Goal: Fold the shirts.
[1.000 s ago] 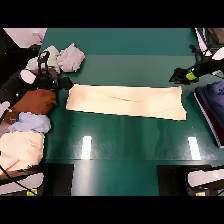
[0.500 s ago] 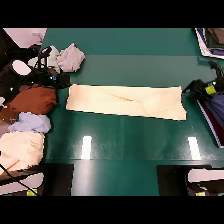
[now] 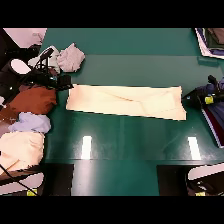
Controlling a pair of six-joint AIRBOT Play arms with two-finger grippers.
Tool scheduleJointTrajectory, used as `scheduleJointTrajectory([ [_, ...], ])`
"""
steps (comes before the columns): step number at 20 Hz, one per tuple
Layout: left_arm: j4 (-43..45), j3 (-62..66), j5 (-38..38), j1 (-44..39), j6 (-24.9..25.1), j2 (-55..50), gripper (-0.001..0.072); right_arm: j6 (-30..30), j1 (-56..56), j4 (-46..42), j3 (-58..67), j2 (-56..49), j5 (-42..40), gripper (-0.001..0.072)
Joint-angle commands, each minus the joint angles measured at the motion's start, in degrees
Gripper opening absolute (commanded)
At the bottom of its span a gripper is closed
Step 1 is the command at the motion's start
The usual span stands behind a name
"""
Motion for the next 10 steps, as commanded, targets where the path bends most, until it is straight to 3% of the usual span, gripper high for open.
scheduleJointTrajectory([
  [1, -0.7, 0.0, -0.5, 0.0, -0.3, -0.1, 0.0032, -1.3, 0.9, 0.3, 3.3, -4.0, 2.0, 0.0701],
  [6, -3.1, 0.0, -0.7, 0.0, -0.3, -0.1, 0.0024, -2.9, 4.2, 0.2, 3.8, -6.3, 5.9, 0.069],
  [7, -3.4, 0.0, -0.7, 0.0, -0.3, -0.1, 0.0024, -2.9, 4.6, 0.1, 3.8, -6.4, 5.9, 0.0646],
  [9, -3.5, 0.0, -0.8, -0.5, -0.3, -0.1, 0.0024, -3.8, 4.9, 0.3, 4.0, -6.4, 5.7, 0.0414],
  [10, -3.3, 0.0, -0.5, -1.6, -0.3, -0.2, 0.0024, -3.8, 4.9, 0.2, 3.9, -6.4, 5.8, 0.0363],
])
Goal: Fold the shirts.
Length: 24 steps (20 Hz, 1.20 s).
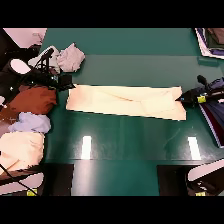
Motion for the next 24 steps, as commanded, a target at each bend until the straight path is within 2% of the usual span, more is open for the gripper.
scheduleJointTrajectory([
  [1, -0.6, 0.0, 0.7, -2.6, 0.1, -0.3, 0.0024, -0.7, 0.7, 0.5, 0.2, -0.4, 1.1, 0.0267],
  [3, -0.7, 0.1, 3.2, -6.3, 0.0, -1.6, 0.0024, -0.7, 0.6, 0.6, 0.2, -0.3, 1.6, 0.0066],
  [4, -0.9, 0.4, 4.6, -8.0, -0.2, -2.8, 0.0024, -1.0, 0.6, 0.5, 0.2, -0.1, 2.1, 0.0018],
  [8, -2.1, 8.1, 5.3, -14.6, -1.4, -11.5, 0.0024, -0.2, 0.7, 0.5, 0.2, 5.0, 1.6, 0.0017],
  [12, -2.3, 20.6, 5.3, -21.4, -1.5, -22.4, 0.0023, 6.8, 1.0, 0.8, 0.2, 14.3, 1.3, 0.0017],
  [16, -2.3, 30.8, 4.5, -25.9, -4.4, -31.5, 0.0024, 9.8, 2.6, 9.4, 0.2, 22.4, 1.3, 0.0016],
  [19, -2.3, 35.4, 4.2, -28.6, -4.6, -36.3, 0.0024, 11.2, 6.0, 14.6, 0.4, 26.3, 1.0, 0.0015],
  [24, -4.5, 36.5, 6.5, -30.4, -5.5, -40.3, 0.0024, 14.9, 16.0, 14.4, 10.7, 26.4, 1.3, 0.0015],
])
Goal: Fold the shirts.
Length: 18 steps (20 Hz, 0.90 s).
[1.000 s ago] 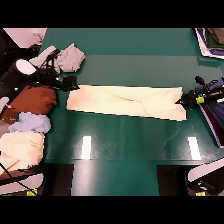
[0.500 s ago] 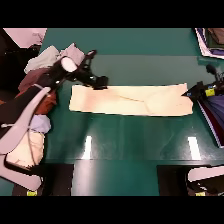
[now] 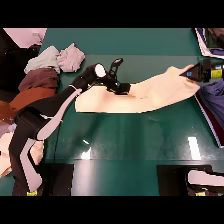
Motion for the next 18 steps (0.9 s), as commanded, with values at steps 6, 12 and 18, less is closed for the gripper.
scheduleJointTrajectory([
  [6, -2.6, 1.3, 3.8, -3.0, 0.9, -3.0, 0.0024, 6.1, 15.9, 0.3, 19.3, -5.0, -0.3, 0.0015],
  [12, -0.6, 1.3, 1.6, -3.7, 1.0, -3.6, 0.0024, 7.3, 22.0, 0.4, 30.9, -12.1, -0.5, 0.0015],
  [18, 3.7, 1.4, -4.5, 0.6, 1.7, -0.3, 0.0023, 7.3, 22.4, 0.3, 31.1, -12.3, -0.8, 0.0015],
])
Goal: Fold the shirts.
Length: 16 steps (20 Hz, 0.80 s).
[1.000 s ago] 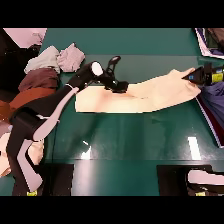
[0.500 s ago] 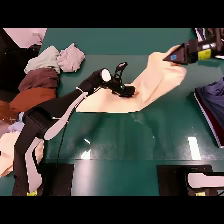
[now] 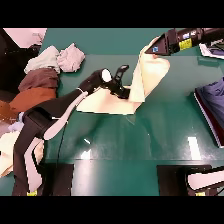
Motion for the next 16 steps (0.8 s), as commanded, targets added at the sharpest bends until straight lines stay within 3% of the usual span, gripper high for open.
scheduleJointTrajectory([
  [1, 3.7, 0.0, -5.3, 3.0, 1.1, 2.7, 0.0023, 0.2, 0.5, 0.0, 0.8, -0.5, 0.2, 0.0015],
  [8, 15.9, 0.0, -12.5, 8.9, 1.1, 11.1, 0.0023, -0.1, 1.4, 0.0, 0.8, -0.5, 0.7, 0.0015],
  [16, 19.2, 0.1, -16.3, 21.9, 3.0, 24.2, 0.0024, -2.4, 9.9, 0.0, 0.8, -5.0, -1.4, 0.0015],
])
